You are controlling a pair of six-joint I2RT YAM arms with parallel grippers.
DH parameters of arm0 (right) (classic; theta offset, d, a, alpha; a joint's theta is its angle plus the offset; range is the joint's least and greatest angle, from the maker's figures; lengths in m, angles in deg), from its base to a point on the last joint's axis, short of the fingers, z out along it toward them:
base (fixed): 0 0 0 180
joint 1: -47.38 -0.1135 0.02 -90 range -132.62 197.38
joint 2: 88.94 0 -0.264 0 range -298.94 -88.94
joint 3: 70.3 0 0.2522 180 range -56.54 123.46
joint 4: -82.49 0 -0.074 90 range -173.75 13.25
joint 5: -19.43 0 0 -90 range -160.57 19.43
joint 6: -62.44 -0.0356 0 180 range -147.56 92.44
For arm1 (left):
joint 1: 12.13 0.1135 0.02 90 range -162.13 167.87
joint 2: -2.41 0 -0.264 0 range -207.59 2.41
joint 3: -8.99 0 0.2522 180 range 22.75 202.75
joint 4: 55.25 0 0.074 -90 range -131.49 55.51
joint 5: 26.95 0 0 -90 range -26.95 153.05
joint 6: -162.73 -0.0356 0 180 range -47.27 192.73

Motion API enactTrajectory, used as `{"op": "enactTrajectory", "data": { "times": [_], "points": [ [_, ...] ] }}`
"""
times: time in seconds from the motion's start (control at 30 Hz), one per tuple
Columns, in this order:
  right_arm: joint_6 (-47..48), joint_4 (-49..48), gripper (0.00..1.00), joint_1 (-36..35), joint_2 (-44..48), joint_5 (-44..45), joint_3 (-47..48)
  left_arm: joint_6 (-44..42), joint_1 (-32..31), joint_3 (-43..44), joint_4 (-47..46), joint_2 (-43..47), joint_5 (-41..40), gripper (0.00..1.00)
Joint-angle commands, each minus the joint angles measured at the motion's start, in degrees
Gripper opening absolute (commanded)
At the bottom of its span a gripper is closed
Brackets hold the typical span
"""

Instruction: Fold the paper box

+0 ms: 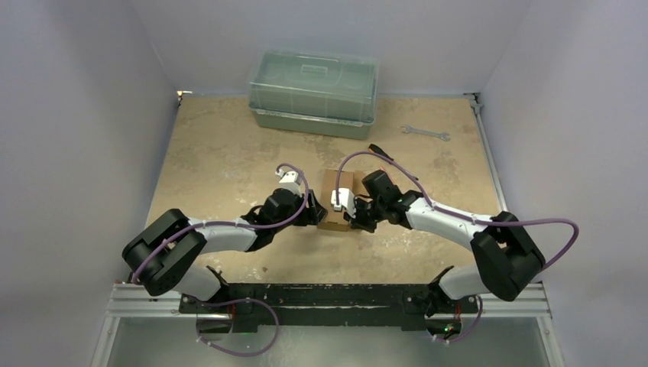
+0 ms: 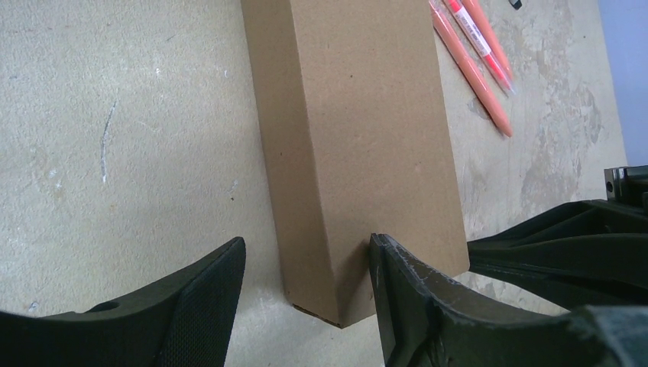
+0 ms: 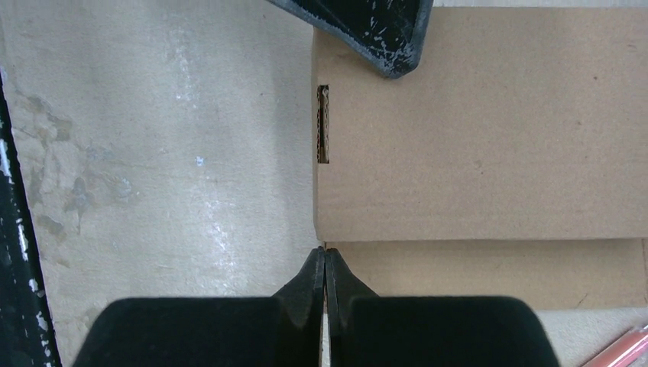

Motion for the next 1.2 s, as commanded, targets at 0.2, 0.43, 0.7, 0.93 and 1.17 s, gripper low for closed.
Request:
{"op": "enactTrajectory", "data": {
  "times": [0.2,0.43,0.7,0.93,1.17],
  "points": [
    [-0.2,-2.8,0.21,-0.32,3.56,-2.03,0.37,-0.74,-0.27,-0.05,4.99,-1.48,0.04,0.59],
    [5.5,3.05,0.33,1.2,7.43,-4.74,1.35,-1.04,-0.27,-0.2,5.73,-0.67,-0.21,0.59],
    [16.63,13.49,0.22,4.27,4.36,-1.65,2.76,-1.21,-0.27,-0.15,5.82,-0.41,-0.14,0.59],
    [15.77,11.04,0.34,4.29,2.48,-2.72,1.57,-1.14,-0.28,-0.64,5.67,-0.14,-0.04,0.59],
    [12.38,7.05,0.35,4.0,1.56,-3.04,0.76,-1.13,-0.29,-0.49,5.12,-0.48,0.33,0.59]
  ]
}}
